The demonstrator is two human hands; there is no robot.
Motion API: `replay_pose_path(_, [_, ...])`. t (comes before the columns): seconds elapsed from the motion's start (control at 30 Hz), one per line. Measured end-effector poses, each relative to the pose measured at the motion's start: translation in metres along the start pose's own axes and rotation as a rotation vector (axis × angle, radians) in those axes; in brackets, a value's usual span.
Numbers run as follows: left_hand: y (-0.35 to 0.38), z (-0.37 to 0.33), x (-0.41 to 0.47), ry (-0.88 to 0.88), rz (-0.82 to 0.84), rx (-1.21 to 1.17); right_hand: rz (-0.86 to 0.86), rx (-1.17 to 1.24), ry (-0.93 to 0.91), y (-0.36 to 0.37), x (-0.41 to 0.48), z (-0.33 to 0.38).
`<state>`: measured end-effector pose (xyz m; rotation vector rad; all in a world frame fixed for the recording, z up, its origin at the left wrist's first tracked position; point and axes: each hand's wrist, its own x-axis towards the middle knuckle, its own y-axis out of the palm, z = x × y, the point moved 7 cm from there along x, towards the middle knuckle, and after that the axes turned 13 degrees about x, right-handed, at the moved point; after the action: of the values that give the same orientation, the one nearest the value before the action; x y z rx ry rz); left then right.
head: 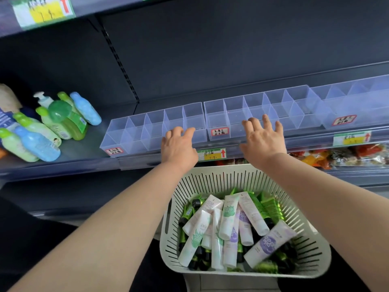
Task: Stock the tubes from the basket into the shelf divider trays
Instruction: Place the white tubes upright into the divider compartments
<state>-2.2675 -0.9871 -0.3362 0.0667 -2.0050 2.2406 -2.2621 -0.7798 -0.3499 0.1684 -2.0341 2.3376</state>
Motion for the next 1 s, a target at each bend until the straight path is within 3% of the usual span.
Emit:
replay_pose_path(0.3, [-0.005, -0.053, -0.005, 0.089, -0.005, -0.068, -0.005, -0.018, 0.096, -0.007, -0.020, -0.044])
replay_pose_path(0.57, [-0.009, -0.047, -0.044, 0.197, -0.167, -0.115, -0.018, 0.079, -0.064, 0.018, -0.056, -0.010])
replay_pose_path(1.0, [0.099, -0.026, -0.115, 0.220, 0.192, -0.200, 0.354, 0.172, 0.057, 0.121, -0.125, -0.026])
